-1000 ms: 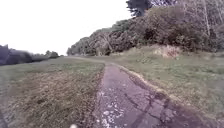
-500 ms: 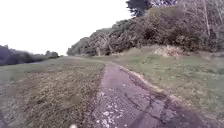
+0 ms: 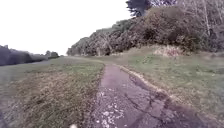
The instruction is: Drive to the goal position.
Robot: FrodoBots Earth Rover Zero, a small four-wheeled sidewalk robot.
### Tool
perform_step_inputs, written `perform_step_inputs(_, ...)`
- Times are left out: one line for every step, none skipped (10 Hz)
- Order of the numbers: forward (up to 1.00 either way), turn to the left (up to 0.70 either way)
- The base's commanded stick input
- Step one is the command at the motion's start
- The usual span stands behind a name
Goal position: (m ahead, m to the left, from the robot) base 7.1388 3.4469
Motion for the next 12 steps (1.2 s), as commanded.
perform_step_inputs(0.04,0.0)
perform_step_inputs(0.04,0.0)
perform_step_inputs(0.04,0.0)
perform_step_inputs(0.04,0.0)
perform_step_inputs(0.04,0.0)
perform_step_inputs(0.04,0.0)
perform_step_inputs(0.05,0.0)
perform_step_inputs(0.05,0.0)
perform_step_inputs(0.05,0.0)
perform_step_inputs(0.04,0.0)
perform_step_inputs(0.04,0.0)
perform_step_inputs(0.04,0.0)
